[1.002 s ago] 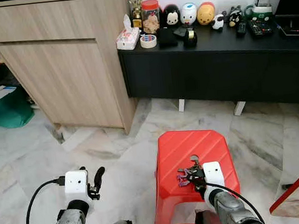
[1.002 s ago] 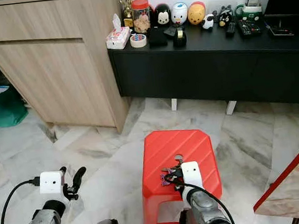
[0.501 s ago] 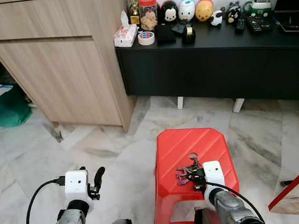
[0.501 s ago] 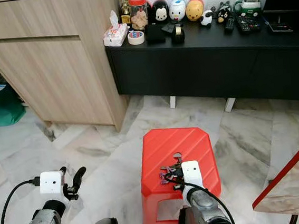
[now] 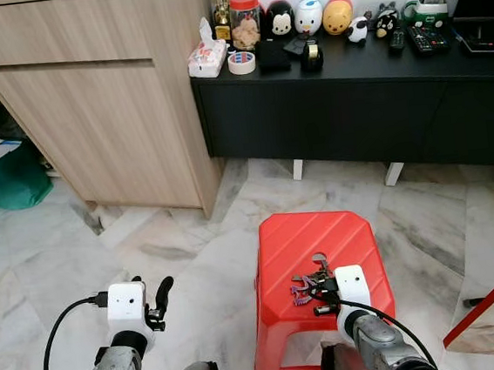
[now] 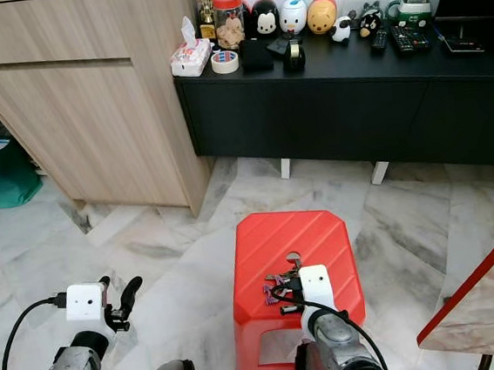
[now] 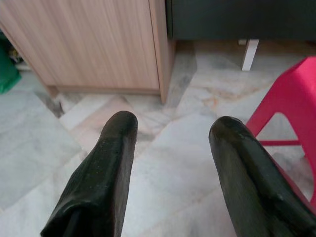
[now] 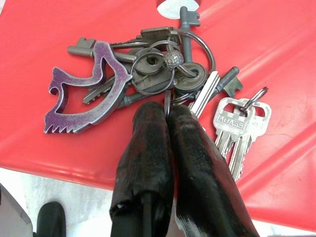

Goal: Hang keys on a hook

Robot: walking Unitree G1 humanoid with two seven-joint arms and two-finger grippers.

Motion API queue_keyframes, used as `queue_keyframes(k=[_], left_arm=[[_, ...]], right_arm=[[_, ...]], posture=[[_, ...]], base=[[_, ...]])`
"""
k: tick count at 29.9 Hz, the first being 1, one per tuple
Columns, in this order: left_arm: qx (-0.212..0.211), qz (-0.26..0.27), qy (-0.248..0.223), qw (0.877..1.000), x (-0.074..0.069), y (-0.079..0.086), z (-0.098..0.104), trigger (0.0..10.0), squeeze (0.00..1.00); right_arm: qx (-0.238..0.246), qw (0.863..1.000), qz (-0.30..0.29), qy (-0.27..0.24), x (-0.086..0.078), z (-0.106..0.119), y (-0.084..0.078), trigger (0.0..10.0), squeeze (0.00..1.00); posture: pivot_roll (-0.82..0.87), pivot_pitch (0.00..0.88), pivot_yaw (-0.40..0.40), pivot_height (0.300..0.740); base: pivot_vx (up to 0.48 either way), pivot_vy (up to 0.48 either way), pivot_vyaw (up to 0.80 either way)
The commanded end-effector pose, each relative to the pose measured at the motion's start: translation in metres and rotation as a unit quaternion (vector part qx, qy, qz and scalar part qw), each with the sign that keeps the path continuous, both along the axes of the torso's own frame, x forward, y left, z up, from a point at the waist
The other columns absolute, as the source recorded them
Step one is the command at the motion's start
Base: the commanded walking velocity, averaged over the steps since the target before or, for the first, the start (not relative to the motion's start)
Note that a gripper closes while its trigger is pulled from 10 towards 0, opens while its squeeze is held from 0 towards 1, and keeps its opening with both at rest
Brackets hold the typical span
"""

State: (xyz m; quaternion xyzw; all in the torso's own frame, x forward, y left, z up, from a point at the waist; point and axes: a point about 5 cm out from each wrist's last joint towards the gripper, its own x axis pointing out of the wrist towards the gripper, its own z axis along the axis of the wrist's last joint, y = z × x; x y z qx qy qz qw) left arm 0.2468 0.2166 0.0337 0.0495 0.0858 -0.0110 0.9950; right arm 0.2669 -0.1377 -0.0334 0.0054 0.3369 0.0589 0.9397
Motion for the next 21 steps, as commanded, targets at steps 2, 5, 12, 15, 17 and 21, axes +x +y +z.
queue_keyframes(k=[2, 5, 12, 15, 17, 21], left_arm=[[0.003, 0.003, 0.013, 1.0, 0.0, 0.002, -0.005, 10.0, 0.0], [0.003, 0.007, 0.018, 1.0, 0.001, 0.004, -0.008, 10.0, 0.0], [0.002, 0.041, 0.028, 0.999, 0.002, 0.021, -0.012, 10.0, 0.0], [0.003, 0.044, 0.029, 0.999, 0.004, 0.023, -0.012, 10.0, 0.0], [0.002, 0.045, 0.032, 0.998, 0.007, 0.023, -0.013, 10.0, 0.0], [0.0, 0.048, 0.032, 0.998, 0.011, 0.023, -0.014, 10.0, 0.0]], right_arm=[[-0.001, 1.0, -0.003, -0.016, 0.005, 0.005, 0.001, 0.0, 0.0], [0.0, 1.0, -0.006, -0.028, 0.007, 0.007, 0.0, 0.0, 0.0], [0.027, 0.994, -0.056, -0.089, 0.014, 0.018, -0.013, 0.0, 0.0], [0.04, 0.99, -0.059, -0.12, 0.017, 0.025, -0.013, 0.0, 0.0], [0.053, 0.985, -0.057, -0.157, 0.021, 0.034, -0.011, 0.0, 0.0], [0.061, 0.976, -0.061, -0.198, 0.029, 0.047, -0.011, 0.0, 0.0]], posture=[[0.07, 0.061, -0.001, 0.617], [0.07, 0.052, -0.004, 0.617], [0.06, 0.014, -0.014, 0.617], [0.05, 0.002, -0.014, 0.617], [0.05, 0.0, -0.016, 0.617], [0.04, 0.0, -0.018, 0.617]], base=[[0.0, 0.0, 0.0], [0.0, 0.0, 0.0], [0.0, 0.0, 0.0], [0.0, 0.0, 0.0], [0.0, 0.0, 0.0], [0.0, 0.0, 0.0]])
